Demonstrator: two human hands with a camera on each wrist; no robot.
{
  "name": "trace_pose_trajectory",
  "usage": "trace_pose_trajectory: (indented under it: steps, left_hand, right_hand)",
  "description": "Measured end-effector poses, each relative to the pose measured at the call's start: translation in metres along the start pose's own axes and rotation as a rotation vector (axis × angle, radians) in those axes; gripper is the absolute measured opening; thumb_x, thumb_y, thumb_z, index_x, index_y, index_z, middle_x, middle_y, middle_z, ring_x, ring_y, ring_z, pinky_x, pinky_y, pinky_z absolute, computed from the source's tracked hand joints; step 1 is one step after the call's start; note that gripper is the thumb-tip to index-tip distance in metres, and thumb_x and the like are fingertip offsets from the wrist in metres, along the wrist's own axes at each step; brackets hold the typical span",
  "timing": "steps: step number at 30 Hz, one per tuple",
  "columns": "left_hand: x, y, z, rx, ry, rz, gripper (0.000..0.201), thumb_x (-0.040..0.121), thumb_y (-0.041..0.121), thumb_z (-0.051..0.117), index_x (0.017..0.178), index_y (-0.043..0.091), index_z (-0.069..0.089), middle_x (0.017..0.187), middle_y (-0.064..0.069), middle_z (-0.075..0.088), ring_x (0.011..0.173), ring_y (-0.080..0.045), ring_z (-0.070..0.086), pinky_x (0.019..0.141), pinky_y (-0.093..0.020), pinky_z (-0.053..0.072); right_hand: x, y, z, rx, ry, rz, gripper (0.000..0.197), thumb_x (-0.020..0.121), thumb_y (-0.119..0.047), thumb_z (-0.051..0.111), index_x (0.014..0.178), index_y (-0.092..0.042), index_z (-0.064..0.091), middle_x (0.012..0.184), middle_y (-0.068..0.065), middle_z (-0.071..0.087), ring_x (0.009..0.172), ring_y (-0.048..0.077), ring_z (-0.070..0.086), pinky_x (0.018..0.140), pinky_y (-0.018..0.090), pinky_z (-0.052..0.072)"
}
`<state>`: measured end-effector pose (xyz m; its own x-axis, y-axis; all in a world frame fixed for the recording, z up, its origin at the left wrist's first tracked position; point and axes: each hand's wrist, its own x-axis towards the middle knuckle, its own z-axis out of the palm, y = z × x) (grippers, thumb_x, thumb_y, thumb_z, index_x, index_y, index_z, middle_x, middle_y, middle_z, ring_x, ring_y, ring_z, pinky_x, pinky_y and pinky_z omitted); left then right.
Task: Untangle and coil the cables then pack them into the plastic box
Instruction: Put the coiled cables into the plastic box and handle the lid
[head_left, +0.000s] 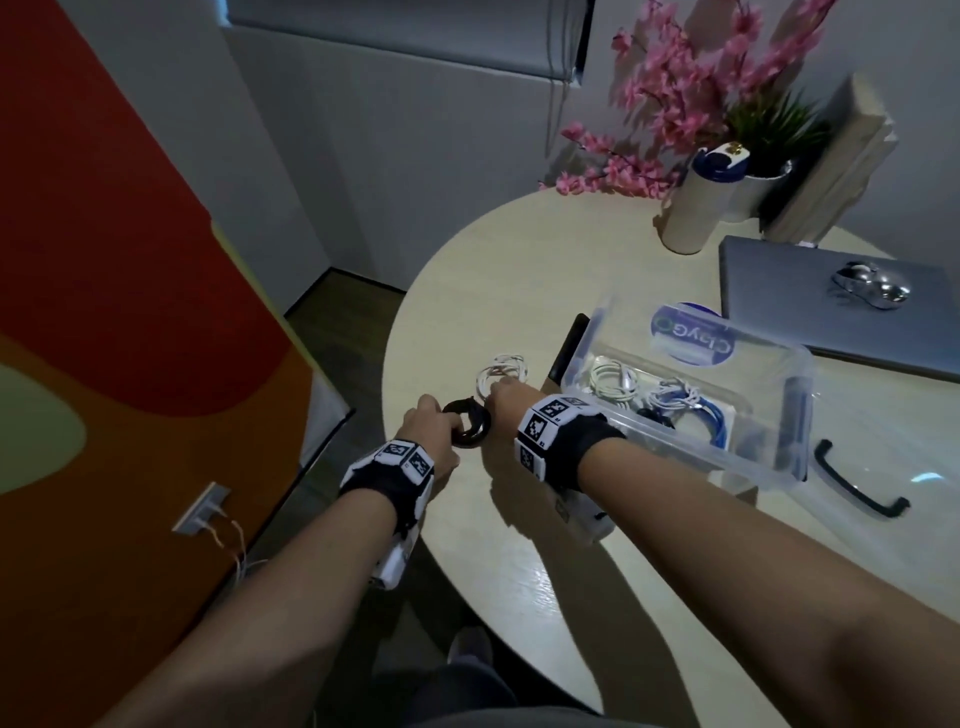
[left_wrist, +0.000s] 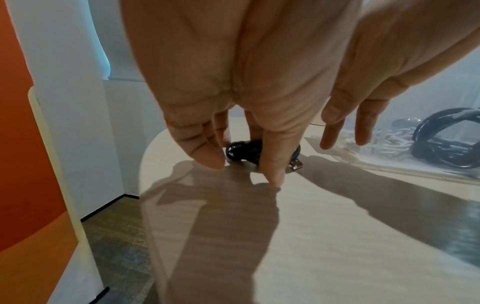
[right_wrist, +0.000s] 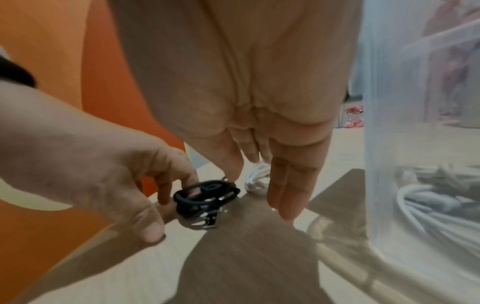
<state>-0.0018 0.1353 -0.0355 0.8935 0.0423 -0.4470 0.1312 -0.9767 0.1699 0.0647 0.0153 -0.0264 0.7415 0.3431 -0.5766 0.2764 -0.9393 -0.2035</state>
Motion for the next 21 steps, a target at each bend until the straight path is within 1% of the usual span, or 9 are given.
trace_pose_trajectory:
  steps: [2, 3, 5, 9, 12, 13, 15, 17, 21]
  left_hand:
    - [0.0, -0.002, -0.001, -0.022, -0.013, -0.016, 0.029, 0.086, 0.016, 0.066, 0.115, 0.013, 0.061, 0.124, -0.012, 0.038, 0.108, -0.033, 0.051, 0.092, -0.034, 0.045]
    - [0.001, -0.004, -0.002, -0.038, -0.026, -0.02, 0.027, 0.086, 0.017, 0.066, 0.112, 0.011, 0.061, 0.123, -0.012, 0.038, 0.105, -0.033, 0.053, 0.09, -0.034, 0.046]
    - [0.002, -0.007, -0.004, -0.085, -0.044, -0.019, 0.029, 0.086, 0.02, 0.067, 0.112, 0.01, 0.061, 0.123, -0.012, 0.038, 0.101, -0.033, 0.055, 0.09, -0.034, 0.046]
    - [0.0, -0.013, -0.011, -0.241, -0.011, -0.014, 0.029, 0.086, 0.023, 0.067, 0.111, 0.009, 0.064, 0.12, -0.015, 0.051, 0.098, -0.032, 0.059, 0.083, -0.031, 0.046]
    - [-0.007, -0.015, -0.022, -0.403, 0.027, -0.036, 0.024, 0.09, 0.024, 0.063, 0.109, 0.011, 0.064, 0.104, -0.009, 0.064, 0.084, -0.021, 0.057, 0.07, -0.023, 0.039]
    - [-0.009, -0.016, -0.025, -0.456, 0.039, -0.04, 0.021, 0.092, 0.024, 0.061, 0.107, 0.01, 0.062, 0.097, -0.008, 0.063, 0.076, -0.015, 0.056, 0.063, -0.023, 0.038]
    - [-0.014, -0.017, -0.032, -0.534, 0.056, -0.042, 0.015, 0.095, 0.024, 0.057, 0.103, 0.011, 0.059, 0.088, -0.003, 0.059, 0.065, -0.003, 0.05, 0.053, -0.018, 0.034]
    - [-0.017, -0.018, -0.044, -0.567, 0.087, -0.043, 0.016, 0.096, 0.026, 0.055, 0.103, 0.012, 0.059, 0.085, -0.002, 0.059, 0.067, -0.006, 0.052, 0.053, -0.019, 0.035]
    - [-0.012, -0.007, -0.079, -0.609, 0.202, 0.019, 0.023, 0.093, 0.031, 0.058, 0.096, 0.008, 0.06, 0.084, -0.008, 0.065, 0.082, -0.027, 0.062, 0.066, -0.032, 0.048]
  right_hand:
    - [0.013, 0.001, 0.004, -0.057, 0.031, 0.027, 0.045, 0.085, -0.02, 0.065, 0.122, 0.0, 0.052, 0.125, 0.016, 0.047, 0.117, 0.032, 0.046, 0.096, 0.04, 0.044]
    - [0.016, -0.001, 0.004, -0.047, 0.011, 0.064, 0.044, 0.086, -0.018, 0.063, 0.125, -0.001, 0.051, 0.129, 0.017, 0.048, 0.12, 0.033, 0.046, 0.097, 0.04, 0.043]
    - [0.014, -0.003, 0.006, -0.027, -0.021, 0.091, 0.039, 0.087, -0.017, 0.061, 0.123, -0.003, 0.054, 0.123, 0.017, 0.054, 0.115, 0.034, 0.053, 0.092, 0.04, 0.046]
    - [0.05, 0.006, 0.031, -0.066, -0.132, 0.108, 0.053, 0.063, -0.023, 0.078, 0.111, -0.008, 0.059, 0.098, 0.013, 0.058, 0.091, 0.029, 0.06, 0.084, 0.045, 0.054]
    - [0.121, 0.029, 0.072, -0.038, -0.165, 0.059, 0.062, 0.074, -0.035, 0.068, 0.131, -0.023, 0.048, 0.136, 0.014, 0.049, 0.112, 0.033, 0.057, 0.092, 0.048, 0.049]
    - [0.116, 0.031, 0.069, -0.027, -0.153, 0.079, 0.044, 0.075, -0.034, 0.067, 0.118, -0.028, 0.057, 0.131, 0.012, 0.054, 0.104, 0.032, 0.06, 0.089, 0.046, 0.051]
    - [0.058, 0.022, 0.041, 0.046, -0.091, 0.081, 0.005, 0.08, -0.022, 0.062, 0.084, -0.02, 0.06, 0.1, 0.01, 0.063, 0.08, 0.027, 0.059, 0.077, 0.033, 0.051]
    - [-0.025, -0.004, -0.005, 0.183, -0.024, 0.009, 0.006, 0.087, -0.014, 0.054, 0.083, -0.011, 0.058, 0.088, 0.009, 0.059, 0.077, 0.024, 0.056, 0.071, 0.029, 0.046]
    - [-0.079, -0.007, -0.047, 0.375, 0.175, -0.075, 0.009, 0.093, -0.018, 0.053, 0.092, -0.009, 0.055, 0.093, 0.009, 0.057, 0.085, 0.022, 0.055, 0.07, 0.028, 0.04]
